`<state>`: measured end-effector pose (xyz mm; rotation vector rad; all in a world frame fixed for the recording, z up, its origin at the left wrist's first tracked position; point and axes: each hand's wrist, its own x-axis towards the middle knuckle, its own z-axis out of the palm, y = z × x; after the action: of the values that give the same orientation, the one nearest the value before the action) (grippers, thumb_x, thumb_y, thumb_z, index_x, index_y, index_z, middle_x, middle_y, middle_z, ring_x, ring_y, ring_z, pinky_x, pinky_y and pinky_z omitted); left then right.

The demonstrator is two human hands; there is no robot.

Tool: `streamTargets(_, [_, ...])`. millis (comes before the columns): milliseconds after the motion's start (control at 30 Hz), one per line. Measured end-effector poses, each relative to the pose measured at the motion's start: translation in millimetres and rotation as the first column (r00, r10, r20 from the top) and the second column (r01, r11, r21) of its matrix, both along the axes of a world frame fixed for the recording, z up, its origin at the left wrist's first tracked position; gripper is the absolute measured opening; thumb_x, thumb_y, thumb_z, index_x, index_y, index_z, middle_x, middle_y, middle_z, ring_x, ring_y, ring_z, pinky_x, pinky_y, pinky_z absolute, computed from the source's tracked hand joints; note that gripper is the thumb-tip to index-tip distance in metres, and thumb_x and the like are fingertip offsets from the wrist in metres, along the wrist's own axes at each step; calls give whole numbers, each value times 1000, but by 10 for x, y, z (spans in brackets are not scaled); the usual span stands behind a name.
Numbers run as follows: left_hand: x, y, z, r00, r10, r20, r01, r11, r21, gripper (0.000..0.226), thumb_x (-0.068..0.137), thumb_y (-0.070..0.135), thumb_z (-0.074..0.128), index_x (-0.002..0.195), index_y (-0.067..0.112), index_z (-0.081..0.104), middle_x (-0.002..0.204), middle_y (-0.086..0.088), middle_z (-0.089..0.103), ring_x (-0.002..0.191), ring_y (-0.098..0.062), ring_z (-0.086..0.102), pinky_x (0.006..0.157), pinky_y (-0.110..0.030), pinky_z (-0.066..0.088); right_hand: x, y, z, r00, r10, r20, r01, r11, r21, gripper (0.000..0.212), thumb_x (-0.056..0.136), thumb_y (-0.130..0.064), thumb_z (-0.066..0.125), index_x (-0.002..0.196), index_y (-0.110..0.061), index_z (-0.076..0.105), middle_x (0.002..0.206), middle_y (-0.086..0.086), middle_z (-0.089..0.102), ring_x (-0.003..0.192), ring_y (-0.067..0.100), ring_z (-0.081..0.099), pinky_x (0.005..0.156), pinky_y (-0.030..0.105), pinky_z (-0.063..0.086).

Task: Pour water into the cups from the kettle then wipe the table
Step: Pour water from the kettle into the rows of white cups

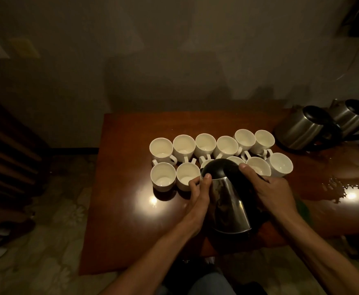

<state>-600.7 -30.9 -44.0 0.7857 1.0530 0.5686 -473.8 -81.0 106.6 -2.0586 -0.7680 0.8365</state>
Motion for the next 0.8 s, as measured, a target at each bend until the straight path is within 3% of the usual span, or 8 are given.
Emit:
streamTargets(100, [-27,-17,-9,999,30,19,-30,999,-20,76,62,97,52,123,54,38,134,5,56,132,-27,48,114,-56,35,-43,12,19,999,32,38,-31,999,-19,55,84,-56,65,53,-12,53,46,-3,56,44,12,51,44,21,32])
streamTargets(267, [-82,-32,41,993,84,77,-82,996,-36,64,55,98,56,108,67,38,140,1,49,132,-27,48,114,-55,37,-104,52,51,995,70,69,-68,997,-38,59,80,-62,67,55,-9,57,54,6,59,51,17,52,50,27,33])
streamTargets(433, [-113,-47,-21,988,127,91,-123,991,-50,98,61,96,56,143,51,26,147,-5,47,138,-32,44,115,-59,34,-174,96,75,994,94,60,-91,994,-52,53,79,-61,68,61,-12,59,56,0,61,51,13,55,46,20,35])
streamTargets(567, [-146,-49,-42,985,130,110,-122,990,-76,91,61,96,56,136,48,34,141,-5,52,134,-31,49,113,-58,37,-200,144,71,991,121,53,-117,990,-85,56,78,-65,66,69,-9,64,65,5,66,59,17,61,50,23,37])
streamTargets(667, [-171,-57,-30,982,129,136,-119,990,-77,76,60,96,57,121,53,39,136,-4,56,128,-28,54,110,-57,42,-227,175,84,988,137,72,-131,987,-92,54,80,-62,67,62,-12,61,59,3,63,53,15,59,49,23,36])
streamTargets(800, [-181,-51,-27,977,138,165,-125,988,-88,86,56,96,58,125,51,36,139,-5,54,130,-28,53,111,-57,41,-259,218,95,983,159,88,-149,983,-107,51,82,-60,67,59,-15,59,57,0,62,53,14,58,49,24,36])
